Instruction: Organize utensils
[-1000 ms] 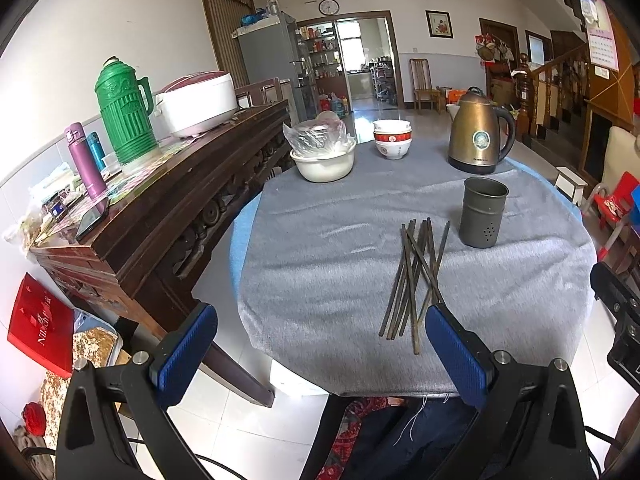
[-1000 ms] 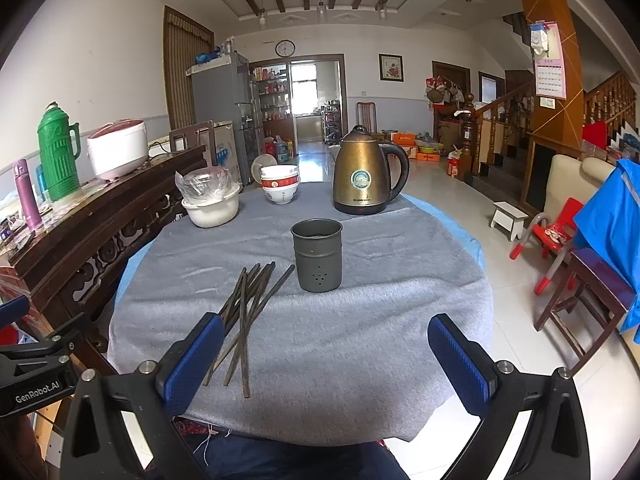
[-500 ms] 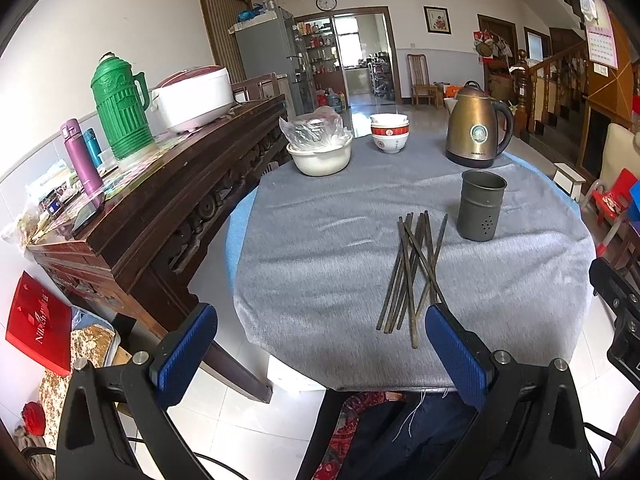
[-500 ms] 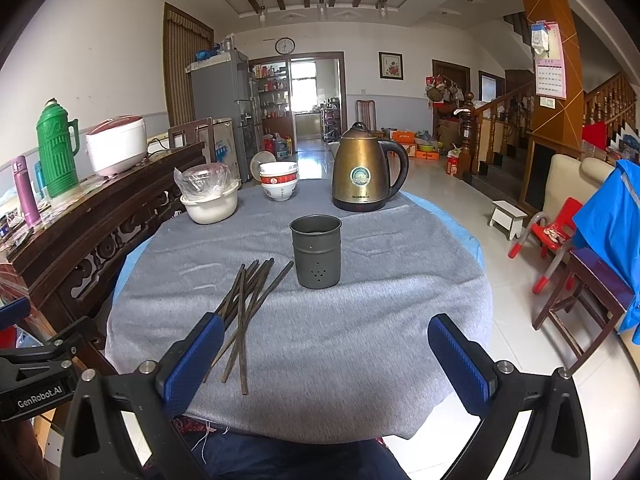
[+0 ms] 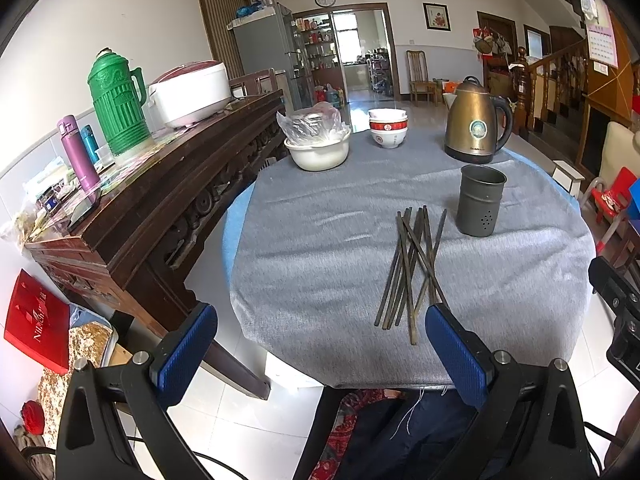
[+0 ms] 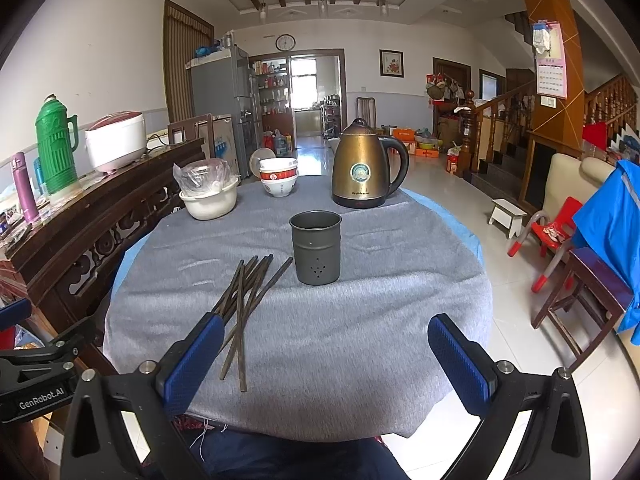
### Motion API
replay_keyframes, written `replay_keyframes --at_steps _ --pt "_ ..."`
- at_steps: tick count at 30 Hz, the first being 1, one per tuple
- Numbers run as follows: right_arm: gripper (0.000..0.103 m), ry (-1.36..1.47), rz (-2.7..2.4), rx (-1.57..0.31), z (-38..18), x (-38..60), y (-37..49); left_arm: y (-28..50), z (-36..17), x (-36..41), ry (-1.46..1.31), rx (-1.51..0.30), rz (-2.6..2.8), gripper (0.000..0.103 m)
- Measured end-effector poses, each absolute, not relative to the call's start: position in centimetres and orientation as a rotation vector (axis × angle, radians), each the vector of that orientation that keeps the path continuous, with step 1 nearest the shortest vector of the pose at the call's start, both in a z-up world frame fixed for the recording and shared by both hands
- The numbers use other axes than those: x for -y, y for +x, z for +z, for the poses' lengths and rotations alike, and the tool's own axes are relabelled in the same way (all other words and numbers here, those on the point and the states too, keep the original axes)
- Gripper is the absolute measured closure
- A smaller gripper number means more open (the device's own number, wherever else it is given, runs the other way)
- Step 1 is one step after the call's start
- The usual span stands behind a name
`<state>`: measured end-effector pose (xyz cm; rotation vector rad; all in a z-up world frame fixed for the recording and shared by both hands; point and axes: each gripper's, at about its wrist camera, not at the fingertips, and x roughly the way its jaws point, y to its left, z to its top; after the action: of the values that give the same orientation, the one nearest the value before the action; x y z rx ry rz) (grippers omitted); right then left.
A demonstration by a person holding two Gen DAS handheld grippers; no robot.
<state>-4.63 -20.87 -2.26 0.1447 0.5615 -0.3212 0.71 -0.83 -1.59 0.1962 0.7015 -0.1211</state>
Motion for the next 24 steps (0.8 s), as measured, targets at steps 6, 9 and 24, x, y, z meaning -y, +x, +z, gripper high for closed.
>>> replay_keyframes --at_steps 6,9,24 --pt "0.000 0.136 -0.329 -0.579 -2.5 20.8 -4.3 1.0 -1.9 0.8 0.176 -0.715 -0.127 0.000" --pt "0.000 0.133 -0.334 -0.587 -2.6 20.9 -4.0 1.1 -2.1 0.9 0.175 -0.718 -0.129 0.000" --pt "0.018 0.204 -0.115 -0.689 -4.7 22.2 2.1 5.9 -4.4 -1.3 0.139 -0.812 -0.062 0.000"
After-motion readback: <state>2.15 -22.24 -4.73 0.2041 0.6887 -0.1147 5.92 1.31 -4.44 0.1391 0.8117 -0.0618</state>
